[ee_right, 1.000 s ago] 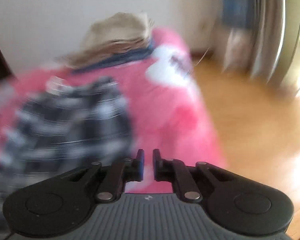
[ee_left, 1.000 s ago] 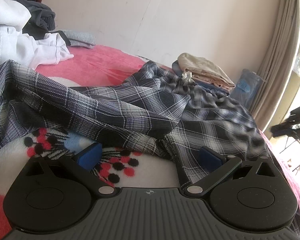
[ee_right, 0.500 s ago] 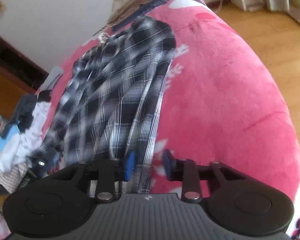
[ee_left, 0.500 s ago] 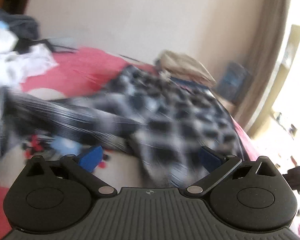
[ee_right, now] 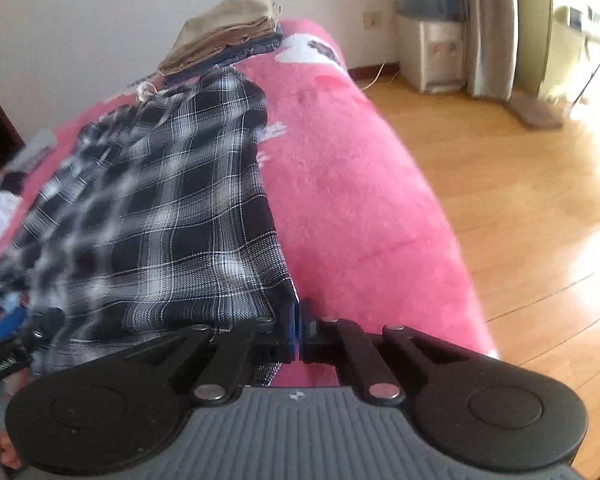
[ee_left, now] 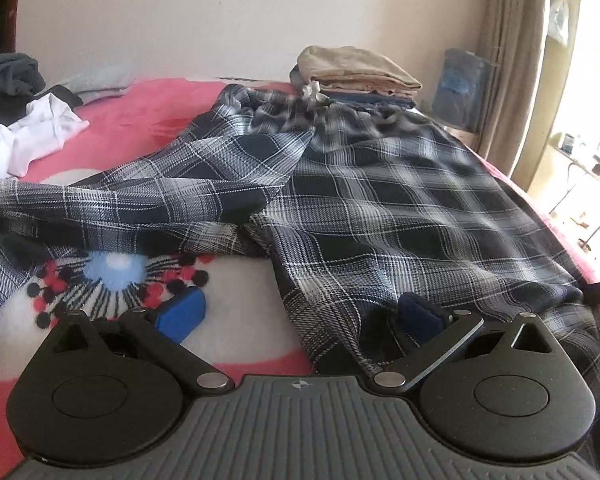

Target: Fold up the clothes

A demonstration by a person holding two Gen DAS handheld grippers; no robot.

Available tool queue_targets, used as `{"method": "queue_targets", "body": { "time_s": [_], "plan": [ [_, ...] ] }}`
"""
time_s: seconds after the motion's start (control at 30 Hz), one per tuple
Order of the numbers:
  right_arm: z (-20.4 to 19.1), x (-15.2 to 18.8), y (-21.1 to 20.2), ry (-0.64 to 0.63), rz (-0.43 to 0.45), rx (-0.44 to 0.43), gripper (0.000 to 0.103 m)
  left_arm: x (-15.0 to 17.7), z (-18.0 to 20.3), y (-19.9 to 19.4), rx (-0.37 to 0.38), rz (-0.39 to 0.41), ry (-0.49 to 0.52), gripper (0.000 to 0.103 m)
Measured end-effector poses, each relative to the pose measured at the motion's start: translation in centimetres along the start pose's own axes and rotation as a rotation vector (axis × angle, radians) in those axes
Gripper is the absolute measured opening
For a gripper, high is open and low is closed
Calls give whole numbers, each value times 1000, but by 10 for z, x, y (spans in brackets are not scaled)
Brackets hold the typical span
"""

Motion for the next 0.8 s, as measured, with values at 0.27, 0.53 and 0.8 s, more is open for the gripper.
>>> {"method": "queue_targets", "body": {
  "time_s": [0.27,0.53,0.8],
  "plan": [
    [11,-20,-6,-30,76,111,1,1,3,1,-13,21,15,103],
    [-38,-93,16,-97,183,-103,2,1,1,1,-4,40,11,103],
    [-107,-182,96,-229,190,-194,2,1,-2,-1,27,69,-16,103]
  ]
}}
Point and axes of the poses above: each gripper's, at about its wrist camera, not at the fingertips, and y roughly the way its jaws point, z to its right, x to its underside, the point moved 10 cm from there along y, roughly the way its jaws point, and after that the axes turned 3 degrees about -y, right-handed, at the moved point
